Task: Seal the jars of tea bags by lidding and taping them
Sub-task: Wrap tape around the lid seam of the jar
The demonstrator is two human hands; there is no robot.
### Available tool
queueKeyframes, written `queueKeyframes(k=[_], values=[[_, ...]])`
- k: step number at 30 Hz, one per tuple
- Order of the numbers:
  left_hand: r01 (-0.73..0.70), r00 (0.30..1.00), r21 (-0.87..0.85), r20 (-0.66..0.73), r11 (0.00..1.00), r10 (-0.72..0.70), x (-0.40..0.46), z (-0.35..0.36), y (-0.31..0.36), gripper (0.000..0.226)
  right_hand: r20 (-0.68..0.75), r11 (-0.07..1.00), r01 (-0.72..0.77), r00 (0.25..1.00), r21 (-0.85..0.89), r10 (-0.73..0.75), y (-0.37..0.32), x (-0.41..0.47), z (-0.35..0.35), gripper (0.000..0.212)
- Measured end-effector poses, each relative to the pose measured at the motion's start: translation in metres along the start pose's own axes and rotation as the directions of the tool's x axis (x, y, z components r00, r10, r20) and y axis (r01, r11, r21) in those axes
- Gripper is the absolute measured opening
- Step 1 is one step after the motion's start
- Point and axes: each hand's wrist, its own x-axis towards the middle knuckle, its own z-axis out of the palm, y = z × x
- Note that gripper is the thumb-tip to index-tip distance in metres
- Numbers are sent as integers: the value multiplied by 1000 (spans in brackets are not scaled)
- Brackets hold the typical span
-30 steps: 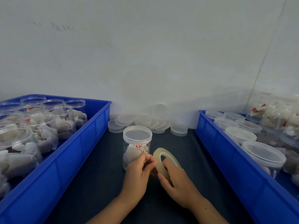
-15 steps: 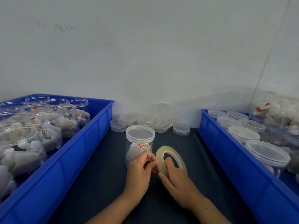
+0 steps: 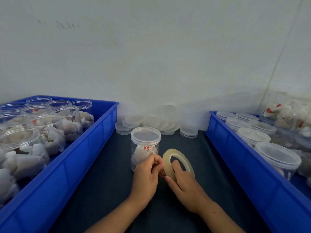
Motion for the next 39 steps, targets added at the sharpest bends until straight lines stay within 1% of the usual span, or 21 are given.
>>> queueKeyframes(k=[3,6,11,13,16,18,22,25,31,33,36,38,39], values=[[-40,999,75,1,996,40,-1,1,0,17,-5,1000,7,1000,10,-7,0,-1,1,16],[-48,999,130,8,990,47,-2,3,1,19,-25,999,19,1000,33,-18,1,-1,2,15],[-68,998,175,14,982,67,-4,4,2,38,-61,998,24,998,57,-21,2,0,5,14],[-91,996,228,26,969,88,-4,4,-1,37,-83,998,18,996,68,-12,3,0,5,13],[-162,986,340,21,926,165,-4,5,-4,30,-116,995,-3,993,100,15,5,1,5,10],[-196,978,362,8,911,208,-4,5,-4,30,-122,995,-20,992,96,32,6,1,5,10],[-154,987,326,16,933,157,-3,5,-5,29,-123,996,-45,991,77,54,7,3,4,12],[-137,991,257,37,956,132,-2,4,-2,24,-112,996,-60,991,70,68,8,3,1,15],[-188,982,180,39,966,184,-4,6,7,12,-134,987,-117,982,110,131,15,6,-10,23],[-180,984,153,29,972,177,-5,7,8,16,-133,983,-152,977,106,166,18,6,-14,25],[-144,989,111,-1,983,145,-3,5,6,33,-133,969,-184,969,168,207,18,5,-17,32],[-160,987,138,-5,977,162,-2,3,2,40,-113,977,-137,981,165,156,17,6,-18,42],[-170,985,154,-10,973,174,-2,2,1,42,-84,985,-102,990,142,114,16,6,-18,44]])
